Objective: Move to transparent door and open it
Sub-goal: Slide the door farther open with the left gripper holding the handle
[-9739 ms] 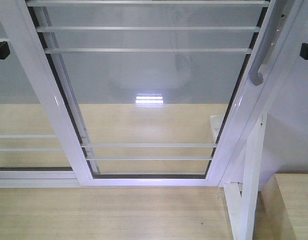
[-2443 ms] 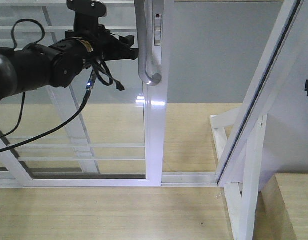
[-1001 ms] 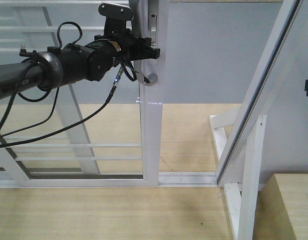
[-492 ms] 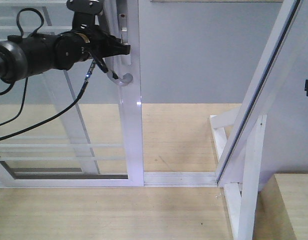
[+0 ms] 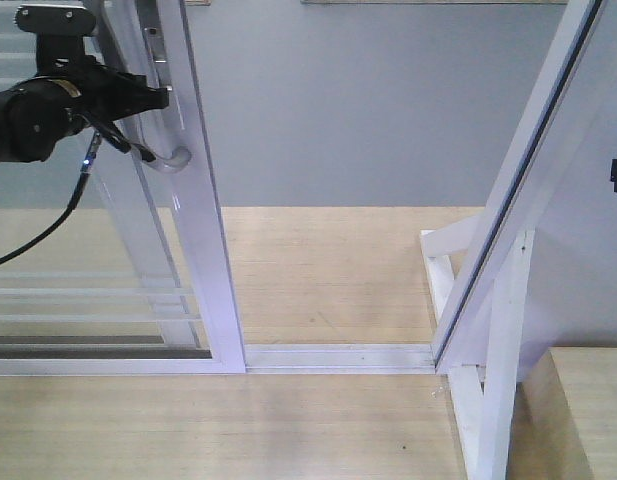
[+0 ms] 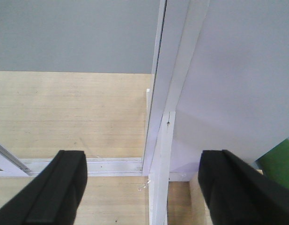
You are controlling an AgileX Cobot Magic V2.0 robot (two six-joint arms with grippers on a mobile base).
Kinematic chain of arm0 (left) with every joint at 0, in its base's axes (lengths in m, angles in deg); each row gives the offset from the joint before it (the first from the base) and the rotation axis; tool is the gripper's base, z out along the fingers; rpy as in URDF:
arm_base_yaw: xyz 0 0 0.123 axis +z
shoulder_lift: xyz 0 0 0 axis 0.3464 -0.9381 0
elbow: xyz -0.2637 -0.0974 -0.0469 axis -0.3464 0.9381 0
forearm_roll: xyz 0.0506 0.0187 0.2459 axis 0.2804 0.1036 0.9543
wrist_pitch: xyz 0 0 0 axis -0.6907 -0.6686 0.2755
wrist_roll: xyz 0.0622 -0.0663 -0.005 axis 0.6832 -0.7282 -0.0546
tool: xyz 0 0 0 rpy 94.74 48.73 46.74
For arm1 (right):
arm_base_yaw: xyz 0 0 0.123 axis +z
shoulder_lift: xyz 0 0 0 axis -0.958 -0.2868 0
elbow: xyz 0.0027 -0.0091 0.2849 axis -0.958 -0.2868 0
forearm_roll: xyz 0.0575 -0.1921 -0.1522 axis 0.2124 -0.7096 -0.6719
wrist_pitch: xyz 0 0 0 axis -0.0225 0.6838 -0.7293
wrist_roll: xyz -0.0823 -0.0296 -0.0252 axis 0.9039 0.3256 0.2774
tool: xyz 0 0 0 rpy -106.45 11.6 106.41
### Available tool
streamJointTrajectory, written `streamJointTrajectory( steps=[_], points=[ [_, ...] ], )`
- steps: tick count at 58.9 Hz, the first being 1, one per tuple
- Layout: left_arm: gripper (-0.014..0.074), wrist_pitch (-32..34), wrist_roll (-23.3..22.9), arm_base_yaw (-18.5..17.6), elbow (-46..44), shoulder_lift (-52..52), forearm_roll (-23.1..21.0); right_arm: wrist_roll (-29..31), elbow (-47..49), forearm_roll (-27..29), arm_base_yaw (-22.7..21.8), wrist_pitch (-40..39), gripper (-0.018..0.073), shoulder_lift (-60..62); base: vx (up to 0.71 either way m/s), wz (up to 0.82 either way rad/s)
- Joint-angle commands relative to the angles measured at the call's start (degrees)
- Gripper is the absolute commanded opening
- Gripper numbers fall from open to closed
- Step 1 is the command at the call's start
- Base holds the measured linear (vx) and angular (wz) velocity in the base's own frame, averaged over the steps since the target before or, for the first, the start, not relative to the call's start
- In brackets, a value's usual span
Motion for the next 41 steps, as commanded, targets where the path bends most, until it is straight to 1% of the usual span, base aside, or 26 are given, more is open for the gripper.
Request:
streamJointTrajectory(
  steps=[1,10,23,28,35,41],
  points=[
    [-0.0006,4.49,-0.46,0.64,-0.94,6.62,-0.3,-0.01,1.61,0.15,-0.39,-4.36,0.0564,1.18,0.0,0.0],
    [-0.0006,2.08,-0.46,3.22,-0.83,7.28,-0.3,-0.01,1.61,0.25,-0.39,-4.31,0.0564,1.18,0.0,0.0],
    [-0.0006,2.02,-0.46,6.7,1.53,9.8,-0.3,-0.01,1.61,0.25,-0.39,-4.36,0.0564,1.18,0.0,0.0],
    [-0.0006,3.14,-0.04,7.35,3.51,11.37,0.24,-0.01,1.61,0.25,-0.39,-4.36,0.0564,1.18,0.0,0.0],
    [-0.0006,6.0,1.79,7.35,8.11,14.04,1.14,-0.01,1.61,0.1,-0.39,-4.36,0.0564,1.18,0.0,0.0],
    [-0.0006,6.14,2.14,7.35,12.26,16.69,1.03,-0.01,1.61,0.11,-0.39,-4.31,0.0564,1.18,0.0,0.0]
  ],
)
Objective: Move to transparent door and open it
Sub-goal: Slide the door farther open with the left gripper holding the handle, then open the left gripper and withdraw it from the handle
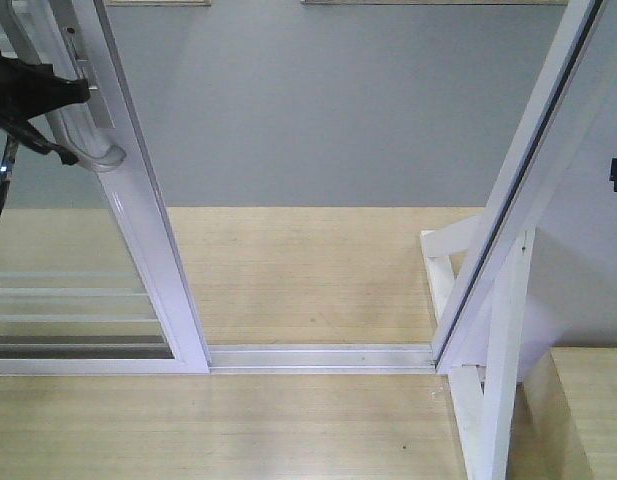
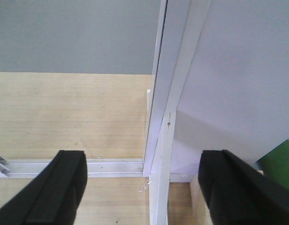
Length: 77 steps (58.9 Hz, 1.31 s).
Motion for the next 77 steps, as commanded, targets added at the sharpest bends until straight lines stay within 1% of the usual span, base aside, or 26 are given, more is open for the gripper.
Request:
streamJointTrajectory(
  steps=[1,7,16,22,27,31,39,53,66,77],
  points=[
    [-0.0006,5.0,0.34,0.26,2.29,5.2,-0.09,-0.01,1.61,0.04,-0.39,-4.16,0.0564,1.18,0.0,0.0],
    [-0.0006,5.71,0.34,1.43,7.28,8.72,-0.22,-0.01,1.61,0.04,-0.39,-4.21,0.0564,1.18,0.0,0.0],
    [-0.0006,10.48,0.34,3.31,16.11,17.69,-0.22,-0.01,1.61,0.1,-0.33,-4.21,0.0564,1.18,0.0,0.0],
    [-0.0006,12.4,0.34,3.51,21.5,24.4,-0.14,-0.01,1.61,0.1,-0.2,-4.21,0.0564,1.18,0.0,0.0],
    [-0.0006,12.59,0.34,3.51,24.59,29.72,-0.14,-0.01,1.61,0.1,-0.21,-4.02,0.0564,1.18,0.0,0.0],
    [-0.0006,11.17,0.34,3.51,26.03,33.49,-0.14,0.91,1.61,0.03,-0.21,-3.69,0.0564,1.18,0.0,0.0],
    [-0.0006,4.87,0.34,3.51,26.44,39.52,0.02,5.68,1.61,0.11,-0.21,-2.15,0.0564,1.18,0.0,0.0],
    [-0.0006,-4.09,0.34,3.51,26.44,47.9,-0.04,5.79,1.61,0.16,-0.21,-1.78,0.0564,1.18,0.0,0.0],
    [-0.0006,-7.29,0.29,3.51,26.44,53.35,-0.22,5.79,1.61,0.16,-0.21,-1.59,0.0564,1.18,0.0,0.0],
    [-0.0006,-8.41,0.29,3.51,26.44,53.88,-0.22,5.79,1.61,0.16,-0.21,-1.53,0.0564,1.18,0.0,0.0]
  ],
)
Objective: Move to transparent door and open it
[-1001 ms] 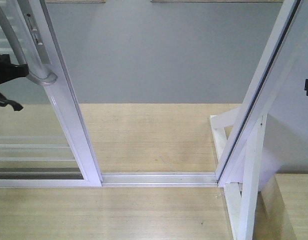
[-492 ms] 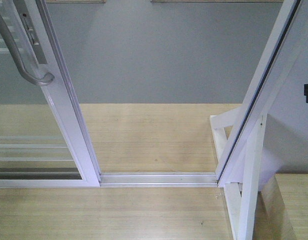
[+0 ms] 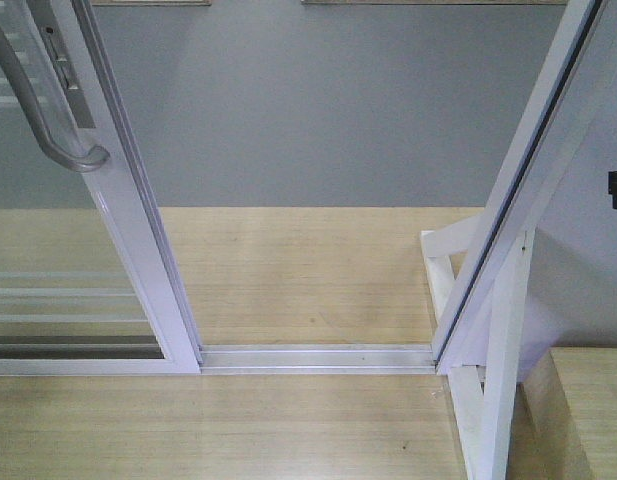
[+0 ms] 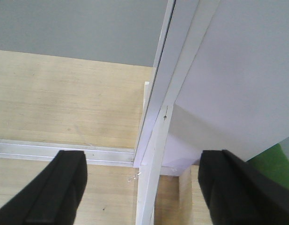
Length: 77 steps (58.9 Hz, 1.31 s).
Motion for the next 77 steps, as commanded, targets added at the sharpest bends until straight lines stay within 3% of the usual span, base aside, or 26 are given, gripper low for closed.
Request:
streamJointTrajectory(
  steps=[1,22,35,40,49,63,77],
  points=[
    [-0.0006,3.38,-0.09,0.1,-1.45,0.16,-0.22,0.6,1.61,0.16,-0.21,-3.56,0.0564,1.18,0.0,0.0],
    [-0.0008,3.66,-0.37,-0.02,-0.67,0.36,-0.22,0.6,1.61,0.16,-0.21,-3.56,0.0564,1.18,0.0,0.0],
    [-0.0008,3.47,-8.15,-0.5,6.2,9.54,3.56,0.6,1.61,0.16,-0.21,-3.56,0.0564,1.18,0.0,0.0],
    [-0.0008,3.53,-7.05,-0.5,9.71,14.93,4.97,0.6,1.61,0.16,-0.21,-3.42,0.0564,1.18,0.0,0.0],
    [-0.0008,3.47,-1.18,-0.5,16.29,26.37,4.62,0.6,1.61,0.16,-0.21,-3.42,0.0564,1.18,0.0,0.0],
    [-0.0008,3.35,-3.96,-0.61,26.21,40.62,4.24,0.6,1.61,0.16,-0.21,-3.15,0.0564,1.18,0.0,0.0],
    [-0.0007,7.16,-6.33,-3.48,34.04,40.19,4.62,0.6,1.61,0.16,-0.21,-2.96,0.0564,1.18,0.0,0.0]
  ],
)
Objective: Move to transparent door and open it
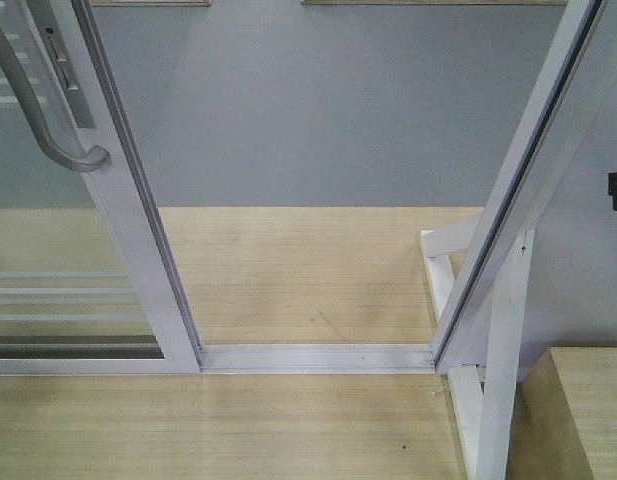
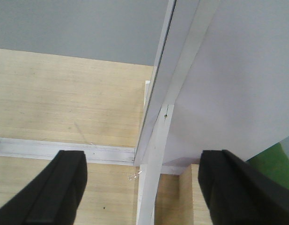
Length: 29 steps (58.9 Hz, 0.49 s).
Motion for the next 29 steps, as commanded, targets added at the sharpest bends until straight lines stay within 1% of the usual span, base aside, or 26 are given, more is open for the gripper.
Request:
streamJointTrajectory(
  steps=[1,3,5,29],
  points=[
    [-0.0007,6.96,-1.03,-1.25,1.54,0.9,0.0,0.59,1.61,0.13,-0.21,-3.36,0.0564,1.02,0.0,0.0],
    [-0.0007,4.83,-1.03,-1.24,1.31,0.9,0.0,0.59,1.61,0.13,-0.21,-3.27,0.0564,1.02,0.0,0.0],
    [-0.0007,4.04,-0.95,-1.17,1.29,0.9,0.0,0.59,1.61,0.13,-0.21,-3.2,0.0564,1.02,0.0,0.0],
    [-0.0006,3.53,-0.95,-1.12,1.35,0.86,-0.36,0.59,1.61,0.13,-0.21,-3.15,0.0564,1.02,0.0,0.0]
  ],
)
